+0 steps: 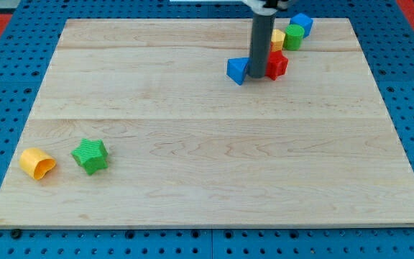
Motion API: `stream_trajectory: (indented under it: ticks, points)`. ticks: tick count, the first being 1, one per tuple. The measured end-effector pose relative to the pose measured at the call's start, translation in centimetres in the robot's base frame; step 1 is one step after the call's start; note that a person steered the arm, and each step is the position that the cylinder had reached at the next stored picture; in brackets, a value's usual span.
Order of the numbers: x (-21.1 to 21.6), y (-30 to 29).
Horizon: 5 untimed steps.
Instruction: Push the blue triangle into the red circle
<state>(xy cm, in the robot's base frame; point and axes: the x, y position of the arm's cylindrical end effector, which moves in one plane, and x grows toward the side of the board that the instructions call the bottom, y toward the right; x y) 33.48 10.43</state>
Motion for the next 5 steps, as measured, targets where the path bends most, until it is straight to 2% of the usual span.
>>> stream_trajectory:
  ticks: [1, 2, 3, 4, 5]
  points:
    - [-4.2, 6.5]
    - [-2.4, 8.0]
    - [6.8, 6.3]
    - [9.7, -1.3]
    - [5.4, -4.7]
